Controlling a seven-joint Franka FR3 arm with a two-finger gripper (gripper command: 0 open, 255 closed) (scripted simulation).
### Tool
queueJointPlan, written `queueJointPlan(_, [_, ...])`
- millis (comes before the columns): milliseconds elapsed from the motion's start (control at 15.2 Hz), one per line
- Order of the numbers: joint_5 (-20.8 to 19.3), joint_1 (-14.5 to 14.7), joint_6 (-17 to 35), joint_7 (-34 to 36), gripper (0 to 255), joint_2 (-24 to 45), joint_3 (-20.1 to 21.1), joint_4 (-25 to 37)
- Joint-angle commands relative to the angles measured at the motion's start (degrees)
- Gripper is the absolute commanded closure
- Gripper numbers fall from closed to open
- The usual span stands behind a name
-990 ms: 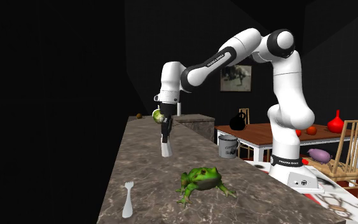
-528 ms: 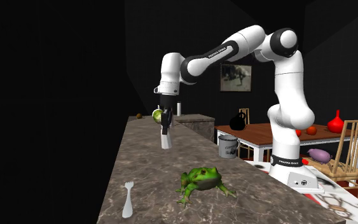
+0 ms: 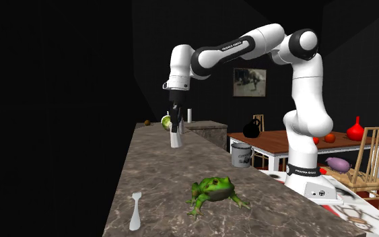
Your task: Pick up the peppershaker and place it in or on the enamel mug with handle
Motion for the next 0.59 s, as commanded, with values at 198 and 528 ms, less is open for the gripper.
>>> queueJointPlan(198, [0.13,-0.06,-3.70,-0.06,255,-0.90,-0.06,2.79])
queueJointPlan(528, [0.18,-0.09,-7.15,-0.04,255,-1.40,-0.09,5.74])
